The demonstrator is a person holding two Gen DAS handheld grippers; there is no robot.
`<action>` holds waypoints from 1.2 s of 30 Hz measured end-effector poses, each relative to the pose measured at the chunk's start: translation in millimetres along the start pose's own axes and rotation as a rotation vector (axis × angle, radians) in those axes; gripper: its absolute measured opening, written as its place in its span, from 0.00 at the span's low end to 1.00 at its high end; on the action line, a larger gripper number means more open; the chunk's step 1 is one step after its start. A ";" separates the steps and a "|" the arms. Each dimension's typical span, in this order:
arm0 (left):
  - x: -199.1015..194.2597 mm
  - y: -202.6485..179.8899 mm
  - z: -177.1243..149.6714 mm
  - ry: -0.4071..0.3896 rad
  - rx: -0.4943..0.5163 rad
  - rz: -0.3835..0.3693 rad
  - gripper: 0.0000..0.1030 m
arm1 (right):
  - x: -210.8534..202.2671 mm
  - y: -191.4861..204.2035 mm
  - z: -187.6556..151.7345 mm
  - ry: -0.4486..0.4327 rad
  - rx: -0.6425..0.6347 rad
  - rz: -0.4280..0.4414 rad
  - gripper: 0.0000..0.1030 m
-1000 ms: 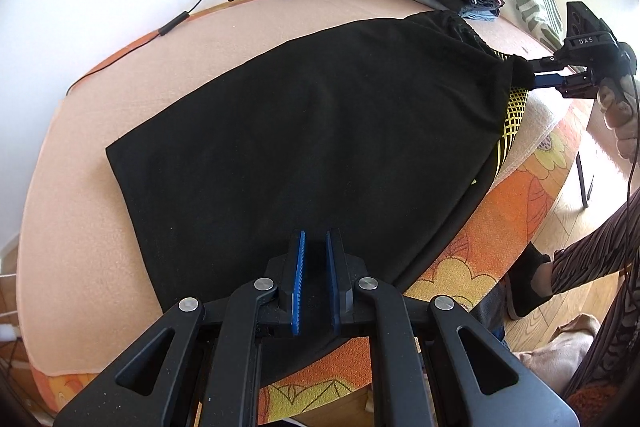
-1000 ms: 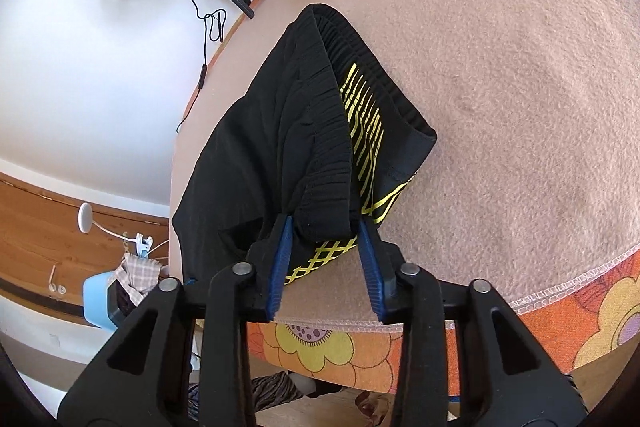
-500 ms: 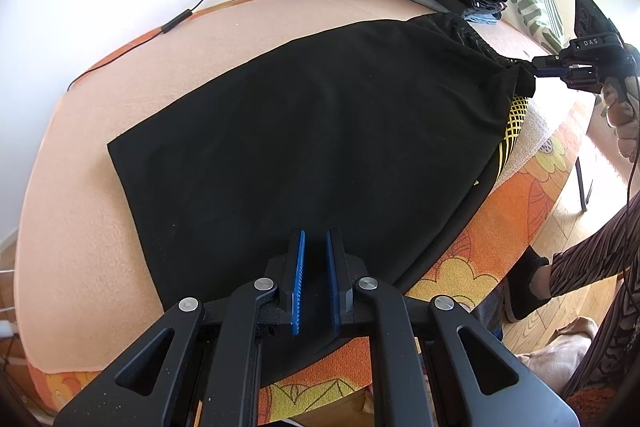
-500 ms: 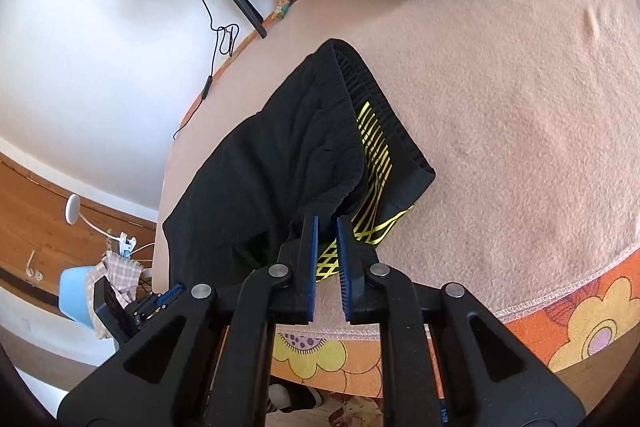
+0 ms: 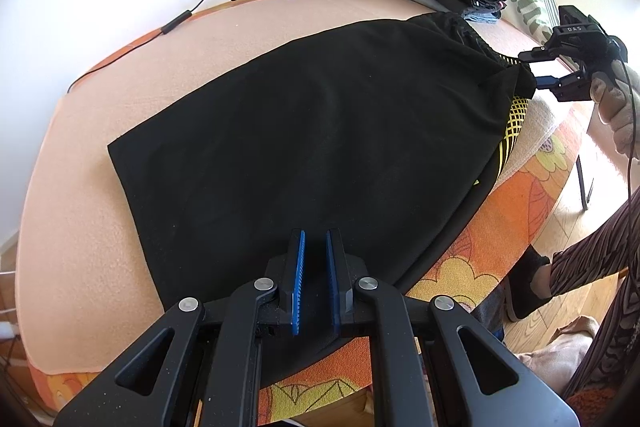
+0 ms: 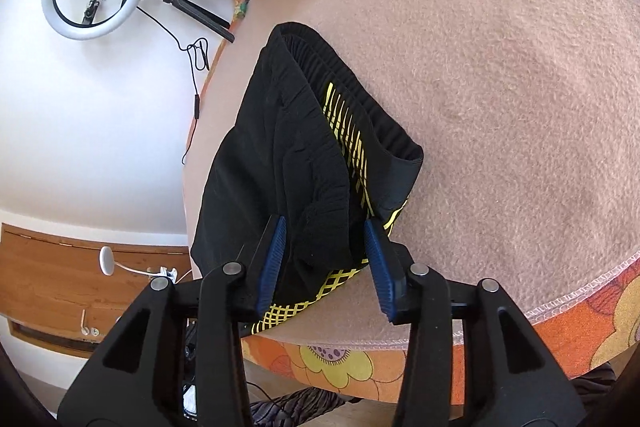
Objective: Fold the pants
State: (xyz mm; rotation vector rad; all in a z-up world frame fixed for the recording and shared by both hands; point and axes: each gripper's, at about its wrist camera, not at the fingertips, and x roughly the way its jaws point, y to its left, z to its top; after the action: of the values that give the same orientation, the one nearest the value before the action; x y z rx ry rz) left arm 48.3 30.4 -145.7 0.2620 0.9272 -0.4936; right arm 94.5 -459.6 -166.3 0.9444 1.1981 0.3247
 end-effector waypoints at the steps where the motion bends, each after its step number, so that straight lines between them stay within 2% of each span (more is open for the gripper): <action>1: 0.0 -0.1 0.0 0.000 0.000 0.000 0.09 | 4.0 2.7 -1.6 0.013 -0.007 -0.009 0.42; 2: 0.0 0.3 0.1 0.000 0.000 0.000 0.09 | 6.6 6.7 -3.3 0.019 -0.028 -0.032 0.40; 3: 0.0 0.3 0.1 0.000 0.000 0.000 0.09 | 8.2 12.5 -4.9 0.012 -0.061 -0.064 0.29; 4: 0.0 0.3 0.2 0.000 0.000 -0.001 0.09 | 9.0 18.1 -6.4 0.009 -0.098 -0.086 0.23; 6: 0.0 0.2 0.2 0.000 -0.001 -0.001 0.09 | 5.6 28.9 -7.9 -0.011 -0.159 -0.124 0.23; 8: 0.0 1.1 0.0 0.001 -0.005 -0.004 0.09 | -1.7 47.4 -8.7 -0.040 -0.275 -0.186 0.20; 9: -0.1 1.3 -0.3 0.001 -0.006 -0.004 0.09 | -6.6 58.9 -9.5 -0.063 -0.351 -0.227 0.05; 10: 0.0 1.0 -0.2 0.002 -0.006 -0.004 0.09 | -11.4 72.0 -10.5 -0.086 -0.436 -0.281 0.05; 12: -0.1 1.1 -1.1 0.001 -0.006 -0.003 0.09 | -21.6 88.9 -11.3 -0.145 -0.557 -0.385 0.05; 14: -0.2 1.3 -1.7 0.000 -0.004 -0.004 0.09 | -22.9 92.6 -8.4 -0.163 -0.621 -0.472 0.05; 18: -1.8 3.7 -3.4 0.007 -0.007 -0.010 0.09 | 2.3 76.6 -5.4 -0.075 -0.638 -0.560 0.05; 21: -7.1 7.9 -8.3 0.012 -0.015 -0.005 0.09 | 6.0 66.0 -8.5 -0.022 -0.621 -0.560 0.06; 23: -12.7 17.2 -14.0 0.010 -0.058 0.004 0.09 | -1.7 65.2 -8.4 -0.042 -0.613 -0.574 0.12; 25: -21.7 32.1 -20.3 0.001 -0.144 -0.003 0.09 | -10.0 65.3 -8.0 -0.082 -0.609 -0.612 0.22; 27: -32.3 46.6 -26.5 -0.014 -0.226 -0.013 0.10 | -17.1 69.0 -9.1 -0.117 -0.623 -0.611 0.22; 30: -45.1 64.3 -33.6 -0.029 -0.325 -0.036 0.30 | -23.8 81.3 -14.6 -0.170 -0.646 -0.582 0.27; 33: -53.7 76.6 -38.7 -0.054 -0.398 -0.050 0.32 | -23.7 97.1 -22.2 -0.203 -0.677 -0.524 0.35; 36: -57.9 81.0 -31.2 -0.070 -0.407 -0.030 0.32 | -13.0 117.7 -31.0 -0.234 -0.735 -0.544 0.37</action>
State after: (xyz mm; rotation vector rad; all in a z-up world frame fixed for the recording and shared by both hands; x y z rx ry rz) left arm 39.1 130.0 -116.1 -0.1376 0.9424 -0.3291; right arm 91.6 -384.4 -69.8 0.0054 0.9591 0.1813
